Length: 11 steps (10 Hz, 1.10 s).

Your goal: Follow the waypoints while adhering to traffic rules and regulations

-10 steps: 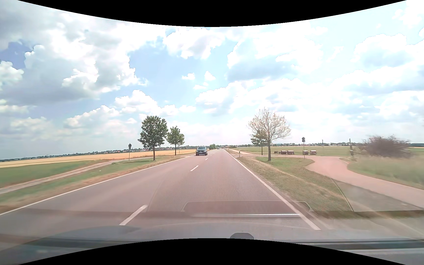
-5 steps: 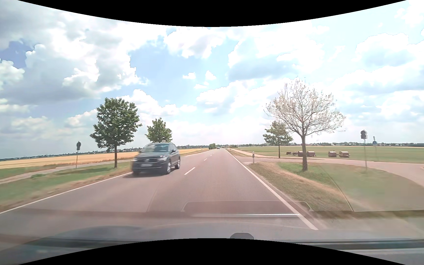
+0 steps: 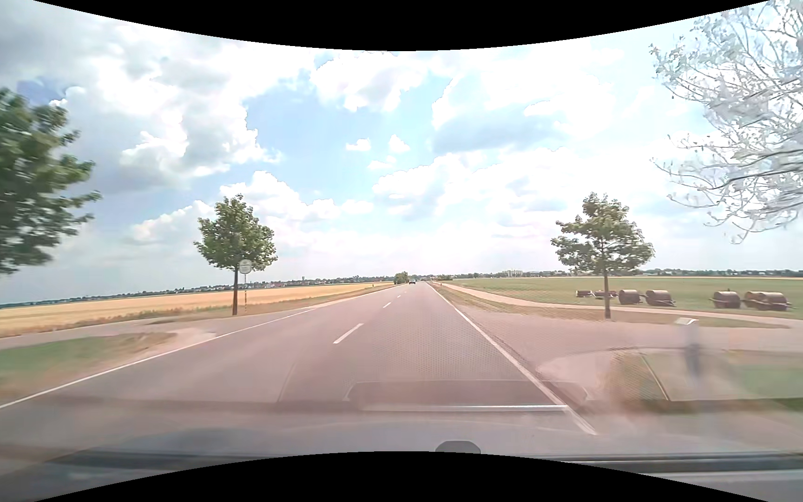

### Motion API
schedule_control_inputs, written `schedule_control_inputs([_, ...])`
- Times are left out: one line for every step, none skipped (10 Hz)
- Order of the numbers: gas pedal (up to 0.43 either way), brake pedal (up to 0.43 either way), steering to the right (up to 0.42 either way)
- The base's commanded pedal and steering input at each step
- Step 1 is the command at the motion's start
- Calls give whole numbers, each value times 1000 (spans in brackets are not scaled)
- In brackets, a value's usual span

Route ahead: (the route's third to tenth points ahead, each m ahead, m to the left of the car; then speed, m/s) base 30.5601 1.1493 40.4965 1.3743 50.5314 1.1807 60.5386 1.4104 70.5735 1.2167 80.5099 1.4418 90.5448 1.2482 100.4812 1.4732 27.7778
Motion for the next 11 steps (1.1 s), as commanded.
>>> schedule_control_inputs([220,0,-3])
schedule_control_inputs([220,0,-3])
schedule_control_inputs([220,0,-3])
schedule_control_inputs([220,0,-2])
schedule_control_inputs([220,0,0])
schedule_control_inputs([220,0,0])
schedule_control_inputs([220,0,0])
schedule_control_inputs([220,0,0])
schedule_control_inputs([220,0,0])
schedule_control_inputs([220,0,0])
schedule_control_inputs([220,0,-1])
